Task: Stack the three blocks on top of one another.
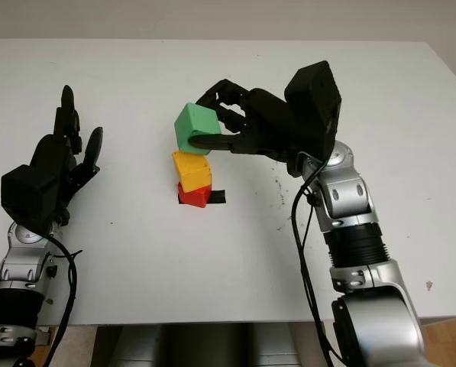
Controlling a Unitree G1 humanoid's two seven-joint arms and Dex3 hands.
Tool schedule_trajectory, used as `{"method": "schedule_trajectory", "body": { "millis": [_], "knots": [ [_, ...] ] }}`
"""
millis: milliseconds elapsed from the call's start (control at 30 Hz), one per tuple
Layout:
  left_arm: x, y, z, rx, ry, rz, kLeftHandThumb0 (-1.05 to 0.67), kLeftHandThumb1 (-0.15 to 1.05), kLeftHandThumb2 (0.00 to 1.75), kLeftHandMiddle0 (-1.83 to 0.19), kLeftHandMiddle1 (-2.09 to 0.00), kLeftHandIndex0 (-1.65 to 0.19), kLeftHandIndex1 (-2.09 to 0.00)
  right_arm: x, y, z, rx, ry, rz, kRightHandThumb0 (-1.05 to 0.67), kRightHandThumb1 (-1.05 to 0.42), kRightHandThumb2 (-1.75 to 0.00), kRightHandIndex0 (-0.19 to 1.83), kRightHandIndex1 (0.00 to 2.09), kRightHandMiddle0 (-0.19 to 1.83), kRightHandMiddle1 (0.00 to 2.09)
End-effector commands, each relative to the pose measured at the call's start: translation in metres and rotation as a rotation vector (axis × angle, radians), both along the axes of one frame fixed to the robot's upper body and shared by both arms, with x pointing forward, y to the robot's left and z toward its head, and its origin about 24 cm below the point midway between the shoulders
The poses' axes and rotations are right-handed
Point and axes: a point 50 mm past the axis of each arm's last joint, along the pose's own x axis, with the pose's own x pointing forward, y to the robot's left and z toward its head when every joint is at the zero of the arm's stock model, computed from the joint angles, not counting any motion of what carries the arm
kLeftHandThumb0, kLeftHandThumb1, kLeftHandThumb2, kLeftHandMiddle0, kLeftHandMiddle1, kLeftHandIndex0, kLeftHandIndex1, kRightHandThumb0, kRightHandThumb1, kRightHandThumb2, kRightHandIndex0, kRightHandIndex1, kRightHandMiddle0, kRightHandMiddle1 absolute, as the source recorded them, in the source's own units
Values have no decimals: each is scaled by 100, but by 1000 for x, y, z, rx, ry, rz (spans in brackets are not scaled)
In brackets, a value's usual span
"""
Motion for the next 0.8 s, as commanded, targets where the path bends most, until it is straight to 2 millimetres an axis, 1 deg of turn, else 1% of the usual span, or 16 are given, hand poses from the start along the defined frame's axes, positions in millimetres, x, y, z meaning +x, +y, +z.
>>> {"method": "schedule_trajectory", "body": {
  "millis": [0, 400, 767],
  "knots": [
    [-2, -3, -2, -4, -2, -6, -81, 105, 55, 19, 0, 19, 0, 1, 1, 9, -13, -28, 13, -41, -99, -5, 3, 5, 19, 183],
    [-2, -2, -2, -8, 4, -9, -82, 105, 55, 19, 0, 19, 0, 3, 1, 5, -53, -25, 1, -44, -97, -5, 5, 6, 23, 182],
    [-1, -3, -1, -9, 1, -12, -82, 105, 54, 19, 0, 19, 0, 3, -2, 6, -92, -18, -9, -46, -97, -5, 6, 6, 25, 179]
  ]
}}
